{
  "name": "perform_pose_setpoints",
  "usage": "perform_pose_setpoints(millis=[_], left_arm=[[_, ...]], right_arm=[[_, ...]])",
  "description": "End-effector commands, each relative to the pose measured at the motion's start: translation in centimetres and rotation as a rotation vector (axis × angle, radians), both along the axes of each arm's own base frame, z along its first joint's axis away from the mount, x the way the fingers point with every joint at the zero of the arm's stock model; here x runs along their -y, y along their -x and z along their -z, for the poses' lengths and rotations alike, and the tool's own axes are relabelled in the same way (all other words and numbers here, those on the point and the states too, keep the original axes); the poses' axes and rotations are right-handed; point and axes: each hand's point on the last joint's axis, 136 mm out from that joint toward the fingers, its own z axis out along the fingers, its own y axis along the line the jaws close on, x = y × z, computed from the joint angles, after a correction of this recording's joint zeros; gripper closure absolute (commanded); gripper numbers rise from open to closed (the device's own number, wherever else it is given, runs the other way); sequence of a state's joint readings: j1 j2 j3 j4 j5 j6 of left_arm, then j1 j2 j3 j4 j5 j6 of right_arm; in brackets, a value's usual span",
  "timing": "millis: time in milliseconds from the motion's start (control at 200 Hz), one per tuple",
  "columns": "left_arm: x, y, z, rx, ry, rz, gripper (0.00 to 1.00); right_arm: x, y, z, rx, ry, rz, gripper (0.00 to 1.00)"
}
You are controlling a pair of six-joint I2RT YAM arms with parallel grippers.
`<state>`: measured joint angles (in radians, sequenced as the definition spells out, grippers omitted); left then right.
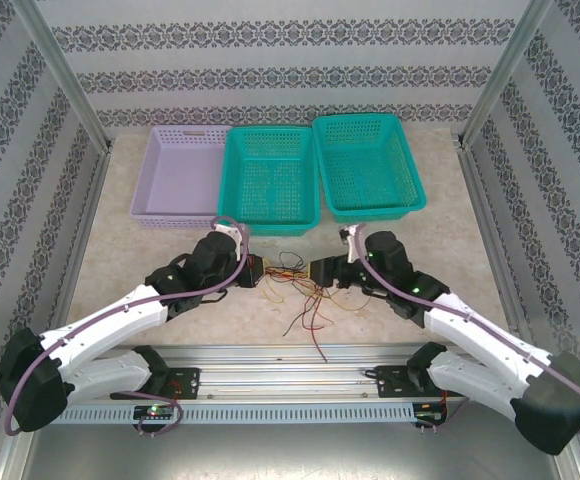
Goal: Untangle the cables
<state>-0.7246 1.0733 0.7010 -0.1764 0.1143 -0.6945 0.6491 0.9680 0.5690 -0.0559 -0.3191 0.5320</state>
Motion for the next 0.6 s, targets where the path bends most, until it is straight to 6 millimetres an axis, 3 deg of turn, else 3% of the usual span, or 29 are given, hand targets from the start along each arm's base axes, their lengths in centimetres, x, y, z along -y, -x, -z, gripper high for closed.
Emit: perform_pose_setpoints(millis=[0, 145, 305, 595], left_arm=[[1.1, -1.1, -4.0, 0.080, 0.155, -0.024, 1.00], [2.2, -1.3, -4.5, 0.068, 0.217, -0.014, 1.00], [2.6, -1.3, -5.1, 0.076, 0.241, -0.010, 1.00], [2.0, -0.8, -6.6, 0.105, 0.268, -0.019, 1.00]], right_arm=[[-1.8, -0.7, -0.6, 0.071, 0.022, -0.027, 0.31], [-4.2, -0.7, 0.2, 0.096, 0.069, -0.074, 0.34], [-5.4, -1.6, 1.1, 0.121, 0.134, -0.067, 0.41], [-4.9, -3.0, 2.0, 0.159, 0.192, -0.004, 0.57]])
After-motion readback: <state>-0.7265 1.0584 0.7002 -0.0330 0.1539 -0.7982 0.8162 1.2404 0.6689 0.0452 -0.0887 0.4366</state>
